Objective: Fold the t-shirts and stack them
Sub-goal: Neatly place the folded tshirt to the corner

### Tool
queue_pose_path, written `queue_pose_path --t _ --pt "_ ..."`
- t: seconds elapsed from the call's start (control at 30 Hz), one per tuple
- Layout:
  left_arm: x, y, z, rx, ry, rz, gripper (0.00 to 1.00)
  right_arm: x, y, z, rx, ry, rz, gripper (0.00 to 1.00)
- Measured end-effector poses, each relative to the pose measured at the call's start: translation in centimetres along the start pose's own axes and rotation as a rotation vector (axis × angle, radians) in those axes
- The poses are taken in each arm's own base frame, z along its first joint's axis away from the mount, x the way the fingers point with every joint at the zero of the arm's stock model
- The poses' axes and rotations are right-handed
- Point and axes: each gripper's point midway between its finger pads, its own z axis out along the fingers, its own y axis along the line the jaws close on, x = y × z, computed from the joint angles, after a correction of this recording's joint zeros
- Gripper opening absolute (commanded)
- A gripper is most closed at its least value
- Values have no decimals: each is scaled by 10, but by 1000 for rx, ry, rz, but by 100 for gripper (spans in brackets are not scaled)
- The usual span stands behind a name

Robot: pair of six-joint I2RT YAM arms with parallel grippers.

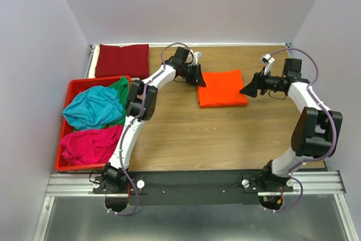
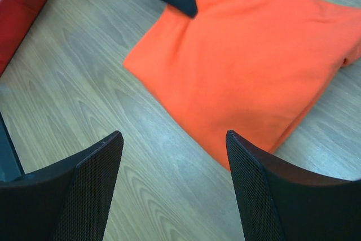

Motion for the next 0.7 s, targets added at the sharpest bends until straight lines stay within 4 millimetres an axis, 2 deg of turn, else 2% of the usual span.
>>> queue_pose_path --t 0.03,0.07,0.23,0.37,0.47,0.67,0.7 --pt "7 -1 5 13 19 -26 2 0 0 -1 -1 -3 1 80" --pt "11 -5 8 37 31 -42 0 0 -1 -2 0 -4 1 79" --pt "18 -15 15 93 38 -58 0 -1 -5 -7 7 -16 10 79" --pt "16 -9 1 -2 18 -10 0 0 -8 -12 10 -27 24 79" --pt "9 7 -23 -172 -15 43 0 0 -8 -13 10 -30 29 78" --pt "-23 44 -120 -531 -127 125 0 1 -6 -13 0 -30 35 78" --pt "-27 50 -131 -574 -138 134 0 1 -6 -13 -1 -29 37 78"
